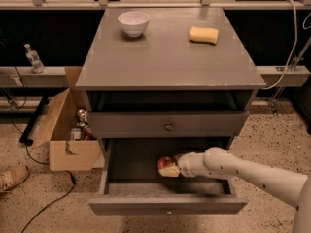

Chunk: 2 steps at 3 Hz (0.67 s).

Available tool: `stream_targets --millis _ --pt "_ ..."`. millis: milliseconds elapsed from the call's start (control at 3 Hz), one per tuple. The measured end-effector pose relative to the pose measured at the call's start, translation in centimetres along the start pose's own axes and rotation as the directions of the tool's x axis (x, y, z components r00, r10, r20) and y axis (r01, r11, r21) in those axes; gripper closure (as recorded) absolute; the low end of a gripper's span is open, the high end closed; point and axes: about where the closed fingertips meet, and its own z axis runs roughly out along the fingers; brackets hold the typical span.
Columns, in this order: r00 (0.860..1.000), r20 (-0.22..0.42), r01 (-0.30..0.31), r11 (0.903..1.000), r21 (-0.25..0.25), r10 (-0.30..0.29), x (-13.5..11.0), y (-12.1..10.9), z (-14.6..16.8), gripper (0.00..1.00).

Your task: Place apple into middle drawer

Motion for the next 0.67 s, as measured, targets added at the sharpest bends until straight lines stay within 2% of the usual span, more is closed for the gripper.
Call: stream_targets --millis 333,667 --pt "1.000 -0.006 -0.003 1.0000 0.000 0.003 0.39 -0.27 0.39 0.11" --pt "1.000 0.004 -0.013 0.9999 0.001 0.013 0.81 -0.76 -0.37 0.00"
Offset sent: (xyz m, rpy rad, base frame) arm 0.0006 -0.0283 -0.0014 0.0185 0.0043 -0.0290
